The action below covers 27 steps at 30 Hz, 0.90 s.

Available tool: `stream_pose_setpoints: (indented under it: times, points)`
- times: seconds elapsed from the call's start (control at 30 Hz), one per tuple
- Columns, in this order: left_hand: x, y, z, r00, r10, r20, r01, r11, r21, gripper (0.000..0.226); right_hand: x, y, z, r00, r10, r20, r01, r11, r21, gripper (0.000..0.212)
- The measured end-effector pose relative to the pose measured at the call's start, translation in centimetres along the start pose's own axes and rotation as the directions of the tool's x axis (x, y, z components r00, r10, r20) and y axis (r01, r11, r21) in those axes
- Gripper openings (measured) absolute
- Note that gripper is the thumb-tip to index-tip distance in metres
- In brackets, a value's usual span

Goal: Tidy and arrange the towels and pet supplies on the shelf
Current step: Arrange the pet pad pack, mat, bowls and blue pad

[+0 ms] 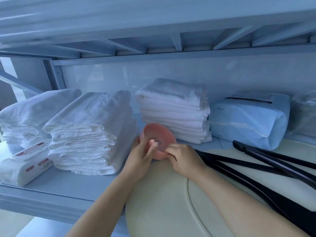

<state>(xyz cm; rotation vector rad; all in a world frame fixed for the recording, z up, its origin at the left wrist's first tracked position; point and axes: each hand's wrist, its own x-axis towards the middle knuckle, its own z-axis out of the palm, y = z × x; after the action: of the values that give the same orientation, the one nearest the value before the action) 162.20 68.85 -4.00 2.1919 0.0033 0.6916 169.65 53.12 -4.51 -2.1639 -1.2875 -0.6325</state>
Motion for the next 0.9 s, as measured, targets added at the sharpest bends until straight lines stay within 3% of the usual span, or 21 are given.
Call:
stream_pose_setpoints:
  times: [0.07, 0.3, 0.6, 0.77, 0.9]
  points:
    - [0.1, -0.3, 0.0, 0.999, 0.048, 0.003, -0.048, 0.995, 0.092, 0.019, 0.0, 0.0, -0.1, 0.999, -0.023, -0.024, 0.023, 1.000, -0.002, 0.014]
    - [-0.3, -1.0, -0.5, 0.994, 0.089, -0.069, -0.069, 0.964, 0.255, 0.025, 0.0, 0.3, 0.4, 0.997, -0.080, -0.006, 0.080, 0.997, -0.010, 0.014]
    - [-0.7, -1.5, -0.7, 0.997, 0.076, 0.009, -0.076, 0.968, 0.239, 0.036, -0.3, 0.3, 0.0, 0.991, -0.133, -0.033, 0.132, 0.991, -0.035, 0.018]
    - [-0.5, -1.7, -0.8, 0.998, 0.059, -0.004, -0.054, 0.943, 0.329, 0.044, 0.0, 0.2, 0.3, 0.993, -0.118, -0.019, 0.118, 0.993, -0.013, 0.017]
    - [-0.7, -1.1, -1.0, 0.991, 0.135, -0.018, -0.125, 0.954, 0.274, 0.052, 0.0, 0.1, 0.3, 0.994, -0.098, -0.057, 0.098, 0.995, -0.012, 0.018]
